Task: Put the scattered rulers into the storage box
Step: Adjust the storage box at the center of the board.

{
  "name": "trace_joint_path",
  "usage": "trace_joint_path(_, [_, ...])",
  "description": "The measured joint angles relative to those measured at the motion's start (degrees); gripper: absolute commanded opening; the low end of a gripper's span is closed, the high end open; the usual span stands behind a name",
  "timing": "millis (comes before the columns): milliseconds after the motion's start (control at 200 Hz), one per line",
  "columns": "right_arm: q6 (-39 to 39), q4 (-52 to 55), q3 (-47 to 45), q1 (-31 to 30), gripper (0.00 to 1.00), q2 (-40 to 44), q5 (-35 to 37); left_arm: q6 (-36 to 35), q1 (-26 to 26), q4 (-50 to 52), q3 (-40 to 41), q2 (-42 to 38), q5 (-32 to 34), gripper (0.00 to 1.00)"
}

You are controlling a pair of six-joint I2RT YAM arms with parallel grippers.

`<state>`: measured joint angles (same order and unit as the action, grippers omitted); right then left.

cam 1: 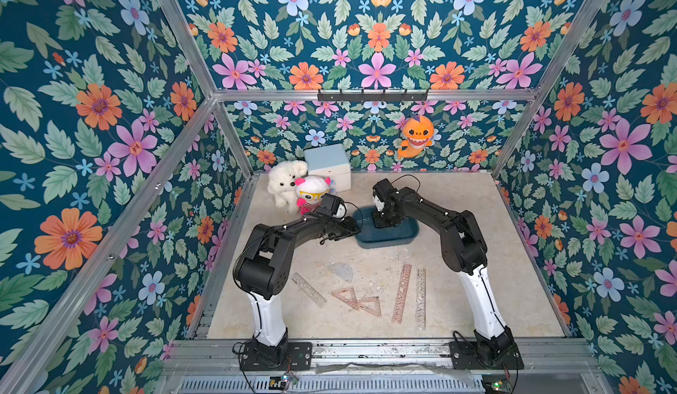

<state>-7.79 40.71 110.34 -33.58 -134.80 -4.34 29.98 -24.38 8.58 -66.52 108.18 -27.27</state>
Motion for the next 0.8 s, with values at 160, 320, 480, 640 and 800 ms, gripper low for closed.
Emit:
trace_joint_path(160, [0.7, -0.3, 0.1, 0.1, 0.27, 0.0, 0.9, 0.0, 0.0, 0.0, 0.0, 0.0, 0.0, 0.55])
trace_joint_path(320, [1.6, 0.0, 0.5, 0.1, 0.28, -0.1, 1.2, 0.0, 0.0, 0.0, 0.0, 0.0, 0.0, 0.55])
trace_joint_path(480, [3.1, -0.2, -0.3, 0.1, 0.28, 0.4, 0.7, 0.0, 0.0, 0.0, 0.0, 0.0, 0.0, 0.55])
trace_joint_path(640, [4.0, 1.2, -1.5, 0.2, 0.28, 1.6, -0.3, 0.0, 0.0, 0.0, -0.1, 0.0, 0.0, 0.56])
trace_joint_path(800, [4.4, 3.3, -4.4, 0.6, 0.28, 3.7, -0.4, 0.0, 0.0, 0.0, -0.1, 0.0, 0.0, 0.56])
